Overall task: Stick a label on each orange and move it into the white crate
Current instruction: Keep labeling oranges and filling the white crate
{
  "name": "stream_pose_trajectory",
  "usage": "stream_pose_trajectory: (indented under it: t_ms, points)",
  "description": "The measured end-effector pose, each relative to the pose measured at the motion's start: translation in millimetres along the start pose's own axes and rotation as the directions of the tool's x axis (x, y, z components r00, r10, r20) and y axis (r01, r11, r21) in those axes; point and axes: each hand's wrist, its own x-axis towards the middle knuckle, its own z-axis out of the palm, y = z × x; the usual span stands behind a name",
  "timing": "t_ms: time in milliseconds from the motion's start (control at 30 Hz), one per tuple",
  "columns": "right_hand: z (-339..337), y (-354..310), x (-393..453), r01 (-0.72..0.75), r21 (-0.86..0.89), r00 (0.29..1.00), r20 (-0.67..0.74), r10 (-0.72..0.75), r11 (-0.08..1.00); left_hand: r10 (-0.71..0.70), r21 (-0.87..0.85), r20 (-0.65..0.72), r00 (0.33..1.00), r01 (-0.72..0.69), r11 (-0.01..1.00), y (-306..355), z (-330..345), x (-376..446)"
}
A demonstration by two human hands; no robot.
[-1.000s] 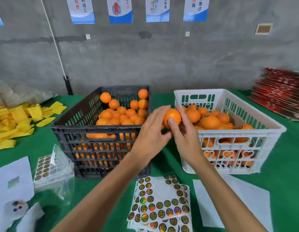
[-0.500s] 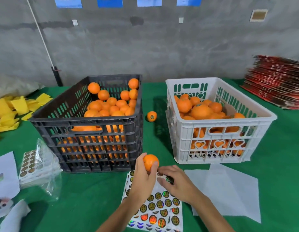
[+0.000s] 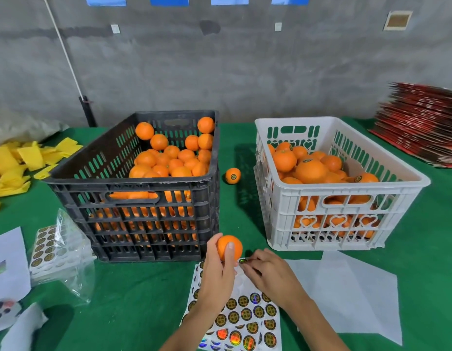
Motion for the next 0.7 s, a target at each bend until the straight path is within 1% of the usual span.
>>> stream_pose_trajectory:
  t_ms: [67,133,233,300,367,433,500,600,667,700]
  points:
    - [-2.7,-1.0,0.3,-0.017,-0.049,0.997,0.071,0.020,0.999,0.001,0.002,0.007,1.000,-0.001,1.000,0.6,-0.2,-0.4]
    - [-4.7,-1.4,-1.7,-0.059,0.004,0.989,0.134,0.058,0.998,-0.003,0.007,0.010,1.000,0.003,1.000,1.4,-0.6,-0.9]
    - [-4.3,0.1,-5.0,-0.069,0.069,0.985,0.160,0.057,0.995,-0.009,0.004,-0.001,1.000,0.009,1.000,2.8,-1.1,-1.3]
    - [-3.0,0.8,-4.9,-0.075,0.110,0.989,0.138,0.059,0.991,-0.012,-0.019,-0.012,1.000,0.012,1.000,5.0,-1.5,-1.9]
    - [-1.9,-0.1,-2.9,-0.081,0.159,0.994,0.085,0.068,0.984,-0.019,-0.021,-0.022,1.000,0.019,1.000,6.9,-2.2,-2.9]
    - [-0.9,-2.0,-1.4,-0.071,0.168,0.997,0.054,0.062,0.983,-0.031,-0.007,-0.023,0.999,0.030,1.000,7.3,-3.0,-2.6]
    - [-0.2,-4.0,-1.8,-0.053,0.131,0.998,0.034,0.049,0.990,-0.047,-0.001,-0.018,0.999,0.047,0.999,7.7,-3.3,-3.5]
    - [-0.1,-6.9,-2.3,-0.049,0.012,0.999,-0.008,0.049,0.999,-0.052,0.001,-0.010,0.999,0.052,0.999,11.1,-3.7,-4.9]
    - [0.4,-9.9,-1.4,-0.083,-0.042,0.997,-0.007,0.083,0.996,-0.059,0.006,-0.004,0.998,0.059,0.998,12.9,-4.1,-4.9]
    - [-0.1,-11.3,-0.7,-0.120,-0.031,0.993,-0.009,0.119,0.992,-0.061,0.011,-0.003,0.998,0.061,0.998,13.0,-4.2,-4.7]
